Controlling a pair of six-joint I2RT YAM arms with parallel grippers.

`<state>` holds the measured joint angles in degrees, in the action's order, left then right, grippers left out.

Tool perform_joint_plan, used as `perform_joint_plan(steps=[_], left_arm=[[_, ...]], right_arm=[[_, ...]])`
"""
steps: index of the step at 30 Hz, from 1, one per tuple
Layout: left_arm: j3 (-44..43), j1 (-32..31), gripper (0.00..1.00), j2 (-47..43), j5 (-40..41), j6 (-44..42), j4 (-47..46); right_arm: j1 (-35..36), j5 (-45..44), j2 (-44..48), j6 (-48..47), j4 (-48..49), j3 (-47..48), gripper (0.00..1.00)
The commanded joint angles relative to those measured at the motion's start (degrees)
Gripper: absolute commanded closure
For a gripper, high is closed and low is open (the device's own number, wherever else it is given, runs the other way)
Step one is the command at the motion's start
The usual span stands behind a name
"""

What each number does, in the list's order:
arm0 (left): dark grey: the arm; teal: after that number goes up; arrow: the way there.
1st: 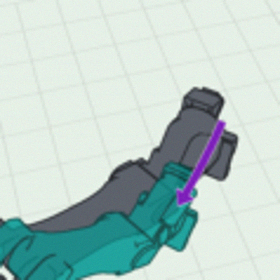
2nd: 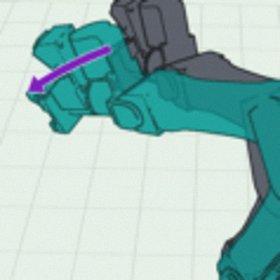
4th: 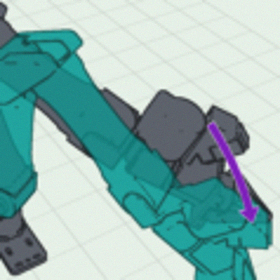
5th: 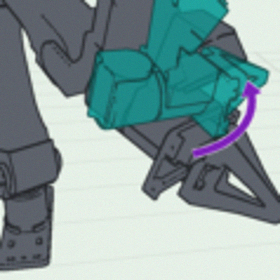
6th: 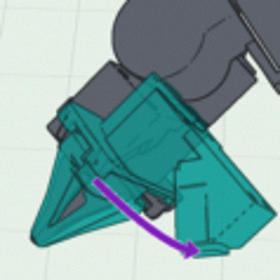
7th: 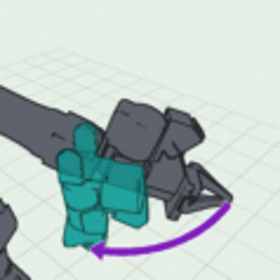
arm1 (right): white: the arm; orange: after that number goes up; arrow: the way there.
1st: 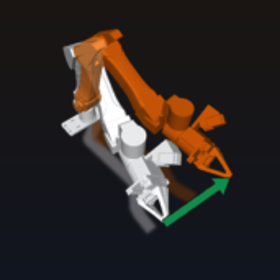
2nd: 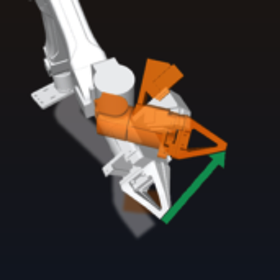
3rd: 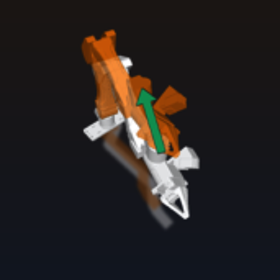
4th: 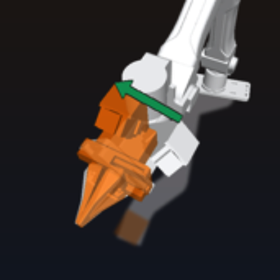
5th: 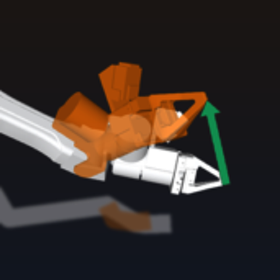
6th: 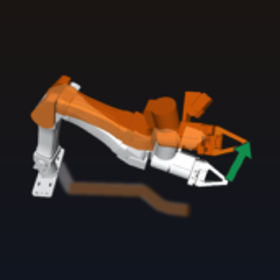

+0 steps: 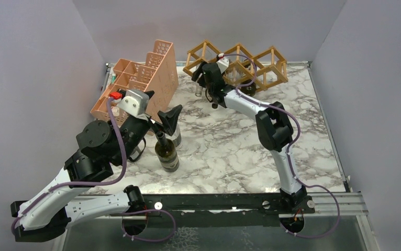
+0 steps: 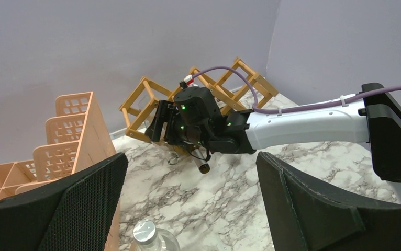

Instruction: Put the wine bottle on the wine rack

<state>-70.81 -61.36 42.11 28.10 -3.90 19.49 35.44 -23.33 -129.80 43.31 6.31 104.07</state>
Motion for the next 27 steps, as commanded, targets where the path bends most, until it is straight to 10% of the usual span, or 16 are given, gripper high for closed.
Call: perform_joint_plan(steps=[1, 27], left_arm=[[-0.43, 0.12, 0.01, -0.51, 1.52, 0.23, 0.32], [0.02, 0.11, 0.01, -0.84, 4.97, -1.97, 0.39]], right_arm=[[-1.34, -2.13, -0.58, -2.21, 2.00, 2.60, 0.24], [-1.34, 7.03, 29.77, -11.47, -2.51, -17.66, 0.06]])
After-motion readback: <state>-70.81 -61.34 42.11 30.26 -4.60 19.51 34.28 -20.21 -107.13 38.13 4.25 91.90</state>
